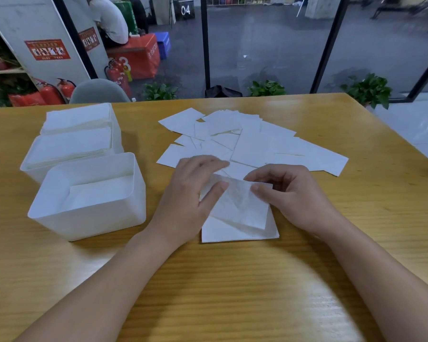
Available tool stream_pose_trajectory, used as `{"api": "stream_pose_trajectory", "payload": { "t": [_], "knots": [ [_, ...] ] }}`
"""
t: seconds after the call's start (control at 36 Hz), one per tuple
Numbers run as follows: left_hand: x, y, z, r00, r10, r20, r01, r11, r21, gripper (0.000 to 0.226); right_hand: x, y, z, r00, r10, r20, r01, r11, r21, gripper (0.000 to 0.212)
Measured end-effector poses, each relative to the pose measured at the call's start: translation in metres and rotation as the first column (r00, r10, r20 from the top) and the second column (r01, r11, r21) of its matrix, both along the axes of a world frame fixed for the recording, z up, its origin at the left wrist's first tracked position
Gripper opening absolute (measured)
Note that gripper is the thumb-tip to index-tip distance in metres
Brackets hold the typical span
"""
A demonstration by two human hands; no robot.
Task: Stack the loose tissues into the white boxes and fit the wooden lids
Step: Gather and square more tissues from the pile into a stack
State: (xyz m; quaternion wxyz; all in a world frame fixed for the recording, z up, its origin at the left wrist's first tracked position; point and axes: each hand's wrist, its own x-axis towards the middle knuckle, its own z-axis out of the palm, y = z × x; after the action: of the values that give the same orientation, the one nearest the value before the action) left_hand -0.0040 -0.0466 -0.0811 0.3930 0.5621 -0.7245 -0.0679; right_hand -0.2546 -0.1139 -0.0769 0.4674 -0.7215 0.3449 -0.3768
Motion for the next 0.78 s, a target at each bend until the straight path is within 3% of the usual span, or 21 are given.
{"api": "stream_pose_trajectory", "payload": {
  "t": [0.08,0.17,0.28,0.36,0.53,0.64,0.78],
  "knots": [
    [0.004,-0.004,-0.004,1.0,0.001,-0.007,0.0,0.995,0.101,0.042,-0.001,0.001,0.001,0.998,0.031,0.05,-0.032,0.999,0.017,0.013],
    [0.005,-0.003,-0.006,0.999,0.013,-0.04,-0.009,0.995,0.104,0.033,-0.003,-0.001,0.002,0.997,0.04,0.06,-0.041,0.999,0.013,0.014],
    [0.008,-0.002,-0.003,0.967,-0.015,-0.255,0.054,0.988,0.148,0.012,-0.007,-0.004,0.004,0.999,-0.021,0.035,0.018,0.998,0.065,0.014],
    [0.014,-0.001,0.0,0.953,-0.03,-0.3,0.116,0.954,0.275,0.011,-0.014,-0.009,0.001,0.998,-0.044,-0.055,0.052,0.985,0.165,0.006],
    [0.021,-0.001,-0.004,0.963,-0.053,-0.263,0.159,0.902,0.402,0.011,-0.017,-0.013,-0.007,0.976,-0.004,-0.218,0.042,0.984,0.171,0.012],
    [0.022,0.0,-0.007,0.986,-0.06,-0.156,0.12,0.903,0.412,0.014,-0.014,-0.011,-0.011,0.905,-0.074,-0.418,0.061,0.997,-0.043,0.011],
    [0.021,0.001,-0.009,0.998,-0.063,0.004,0.056,0.919,0.391,0.012,-0.012,-0.005,-0.014,0.881,-0.107,-0.46,0.029,0.984,-0.173,0.012]
  ]
}}
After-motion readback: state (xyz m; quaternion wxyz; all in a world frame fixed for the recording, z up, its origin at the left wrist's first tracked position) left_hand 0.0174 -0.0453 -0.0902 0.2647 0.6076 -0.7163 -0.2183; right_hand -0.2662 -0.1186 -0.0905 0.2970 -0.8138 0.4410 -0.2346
